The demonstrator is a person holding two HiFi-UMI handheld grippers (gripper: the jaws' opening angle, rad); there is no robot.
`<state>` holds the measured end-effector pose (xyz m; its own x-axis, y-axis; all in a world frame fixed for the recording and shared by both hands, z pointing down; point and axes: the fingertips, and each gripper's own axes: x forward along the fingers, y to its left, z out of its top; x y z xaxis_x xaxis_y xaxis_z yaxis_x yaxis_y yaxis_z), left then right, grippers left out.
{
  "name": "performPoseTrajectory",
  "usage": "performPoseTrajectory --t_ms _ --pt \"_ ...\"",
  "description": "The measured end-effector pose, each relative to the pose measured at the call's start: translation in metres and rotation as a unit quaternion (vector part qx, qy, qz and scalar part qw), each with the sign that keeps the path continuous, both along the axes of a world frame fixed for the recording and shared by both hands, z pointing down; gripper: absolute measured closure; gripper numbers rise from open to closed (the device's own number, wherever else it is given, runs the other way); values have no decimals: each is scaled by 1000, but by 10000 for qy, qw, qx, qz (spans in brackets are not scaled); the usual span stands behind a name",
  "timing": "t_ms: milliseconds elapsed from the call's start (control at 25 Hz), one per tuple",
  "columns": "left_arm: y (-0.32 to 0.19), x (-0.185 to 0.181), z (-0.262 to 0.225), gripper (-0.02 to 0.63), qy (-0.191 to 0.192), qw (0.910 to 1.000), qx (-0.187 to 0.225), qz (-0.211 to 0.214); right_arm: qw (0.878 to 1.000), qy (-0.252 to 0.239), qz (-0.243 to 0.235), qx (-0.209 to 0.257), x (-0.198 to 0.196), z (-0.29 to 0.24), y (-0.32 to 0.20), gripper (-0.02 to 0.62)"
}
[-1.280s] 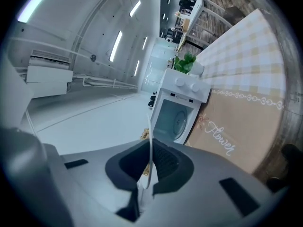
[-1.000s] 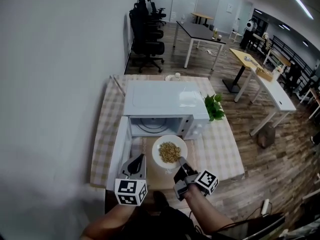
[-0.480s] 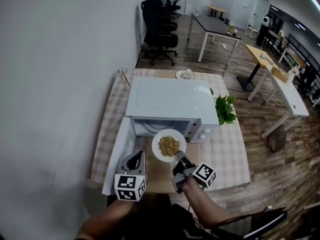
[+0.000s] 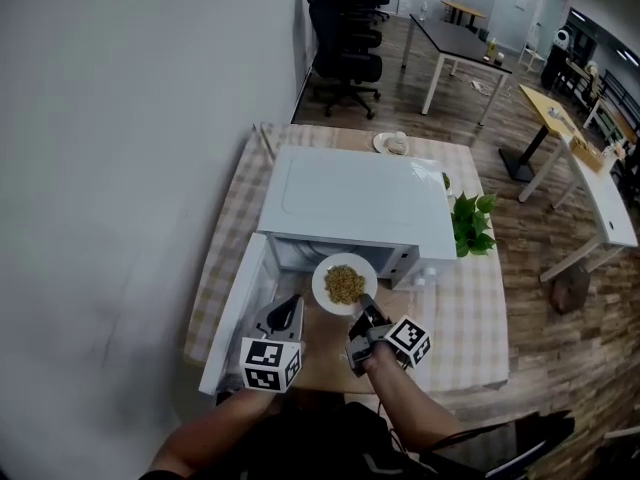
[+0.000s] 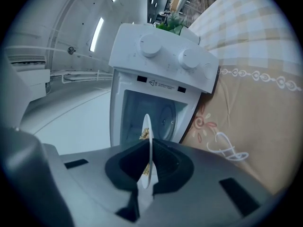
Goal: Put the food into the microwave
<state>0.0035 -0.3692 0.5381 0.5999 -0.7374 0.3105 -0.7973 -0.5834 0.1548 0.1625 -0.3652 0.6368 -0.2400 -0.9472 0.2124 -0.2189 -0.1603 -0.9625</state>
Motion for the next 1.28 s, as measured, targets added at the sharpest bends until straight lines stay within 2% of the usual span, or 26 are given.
performPoseTrajectory --t_ms 200,640,1280 --pt "-24 3 20 598 -181 9997 -105 -124 9999 -32 77 -113 5 24 -24 578" --pt "-38 2 37 597 -543 9979 -243 -244 9990 -23 193 -404 13 55 -65 578" --pt "-37 -2 38 598 -685 9971 -173 -294 9973 -17 515 -529 25 82 -107 577"
